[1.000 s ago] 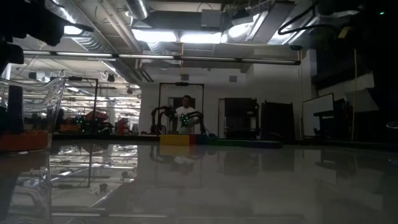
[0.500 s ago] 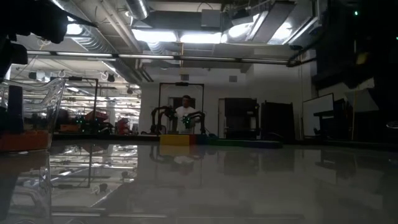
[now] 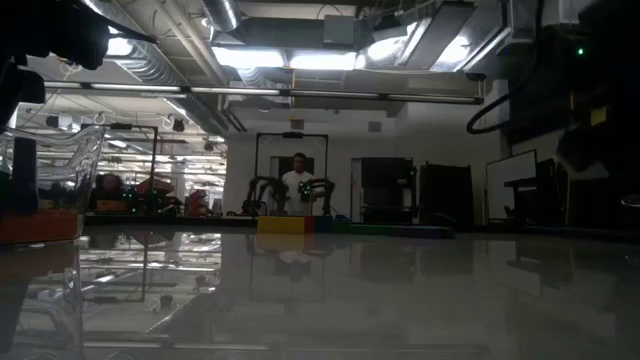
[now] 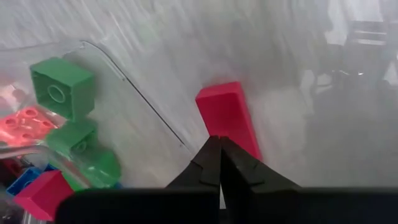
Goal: Sort blocks by size
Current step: Put the large red wooden block into the left transparent bin
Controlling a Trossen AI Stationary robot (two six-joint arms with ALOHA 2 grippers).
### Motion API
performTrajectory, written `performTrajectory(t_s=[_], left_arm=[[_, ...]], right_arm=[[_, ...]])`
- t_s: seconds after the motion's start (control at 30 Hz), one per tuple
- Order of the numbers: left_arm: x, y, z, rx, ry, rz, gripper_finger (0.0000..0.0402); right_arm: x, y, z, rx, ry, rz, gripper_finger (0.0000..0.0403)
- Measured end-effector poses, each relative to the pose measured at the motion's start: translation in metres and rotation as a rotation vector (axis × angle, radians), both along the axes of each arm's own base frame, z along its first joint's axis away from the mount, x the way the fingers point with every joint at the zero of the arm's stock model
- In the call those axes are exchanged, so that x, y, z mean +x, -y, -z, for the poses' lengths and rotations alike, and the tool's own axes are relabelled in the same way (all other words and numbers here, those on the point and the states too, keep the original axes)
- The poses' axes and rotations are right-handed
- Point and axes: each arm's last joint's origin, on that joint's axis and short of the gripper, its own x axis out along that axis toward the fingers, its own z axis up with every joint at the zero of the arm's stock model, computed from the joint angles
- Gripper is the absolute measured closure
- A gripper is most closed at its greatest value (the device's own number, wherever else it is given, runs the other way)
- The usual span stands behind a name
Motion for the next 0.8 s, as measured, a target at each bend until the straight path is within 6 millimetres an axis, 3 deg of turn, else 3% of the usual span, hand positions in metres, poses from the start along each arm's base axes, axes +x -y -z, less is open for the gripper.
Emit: performTrajectory(t_s=[0.43,0.8], left_arm=[[0.001,0.000,0.000,0.021,0.028,0.078,0.0204],[0.015,0.006,-0.008,0.025,0.229,0.183,0.0204]], right_arm=[[-0.003,0.000,0.015,0.015,0.038,-0.002,0.0400],[0.019,0.002,0.012,-0.124,0.298,-0.015,0.0400]])
